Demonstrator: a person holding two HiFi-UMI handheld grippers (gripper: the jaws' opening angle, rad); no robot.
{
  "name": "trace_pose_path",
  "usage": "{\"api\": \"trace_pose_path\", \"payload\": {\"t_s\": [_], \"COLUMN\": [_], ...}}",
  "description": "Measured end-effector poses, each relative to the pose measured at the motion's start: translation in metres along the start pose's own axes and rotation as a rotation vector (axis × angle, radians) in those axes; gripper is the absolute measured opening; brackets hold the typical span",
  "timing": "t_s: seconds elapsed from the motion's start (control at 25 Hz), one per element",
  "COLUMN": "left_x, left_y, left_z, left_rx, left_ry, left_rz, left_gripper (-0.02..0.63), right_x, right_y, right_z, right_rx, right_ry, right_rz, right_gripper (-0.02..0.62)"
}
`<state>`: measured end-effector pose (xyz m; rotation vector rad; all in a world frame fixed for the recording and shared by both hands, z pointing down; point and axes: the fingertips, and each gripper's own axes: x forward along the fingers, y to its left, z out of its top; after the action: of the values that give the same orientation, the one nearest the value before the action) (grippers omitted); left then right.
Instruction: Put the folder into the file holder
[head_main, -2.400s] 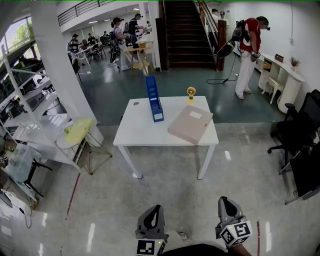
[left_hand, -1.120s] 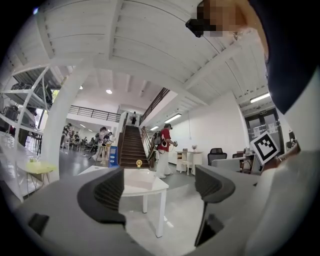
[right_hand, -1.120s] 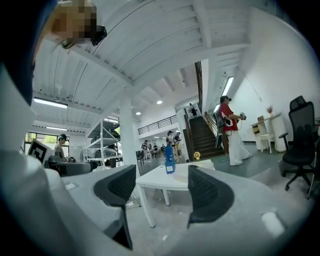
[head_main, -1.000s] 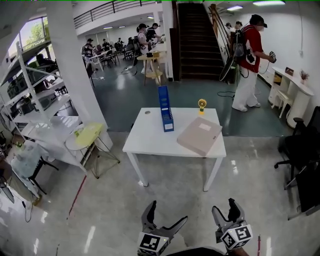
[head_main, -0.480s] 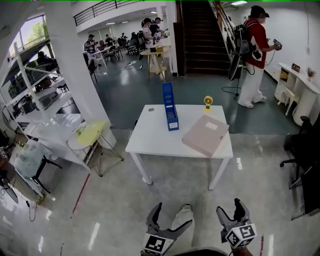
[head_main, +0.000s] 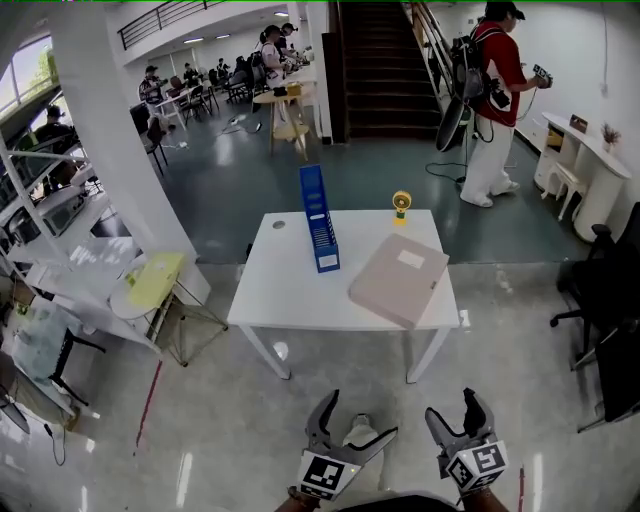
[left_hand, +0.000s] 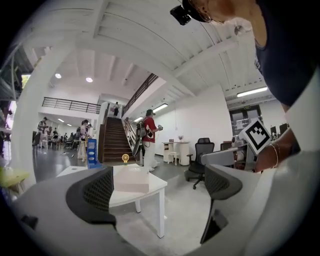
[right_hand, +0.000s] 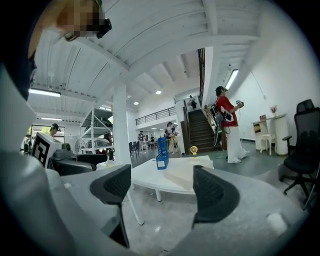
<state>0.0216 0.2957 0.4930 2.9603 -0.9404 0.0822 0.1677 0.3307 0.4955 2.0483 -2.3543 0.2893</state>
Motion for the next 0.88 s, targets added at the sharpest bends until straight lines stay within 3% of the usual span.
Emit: {"api": "trace_pose_path", "payload": {"t_s": [0.08,0.4,0.64,0.88], "left_x": [0.02,0.094,0.152,0.205], "left_y": [0.012,0.093,0.16,0.209], "left_z": [0.003,0.006,0.006,-0.009], "left_rx": [0.028,-0.009,-0.003,-0.016], "left_ry": [0.008,0.048,0.061,0.097], "left_rz": [-0.025,-0.027,-0.008,-0.033], "left_gripper": [0.558,0.558,0.558,0.558], "right_x": [0.017,0.104,0.184,0.248], "right_y": [-0.008,-0.05,-0.076,-0.097], "right_z": [0.004,0.027,0.032,0.025], "right_rx": [-0.005,0.009,0.129,0.137], "right_ry": [-0.005,-0.013,0.043,0.077], "right_rz": [-0.01,-0.048,-0.015,-0.014], "right_gripper": [0.374,0.365,0.365,0.367]}}
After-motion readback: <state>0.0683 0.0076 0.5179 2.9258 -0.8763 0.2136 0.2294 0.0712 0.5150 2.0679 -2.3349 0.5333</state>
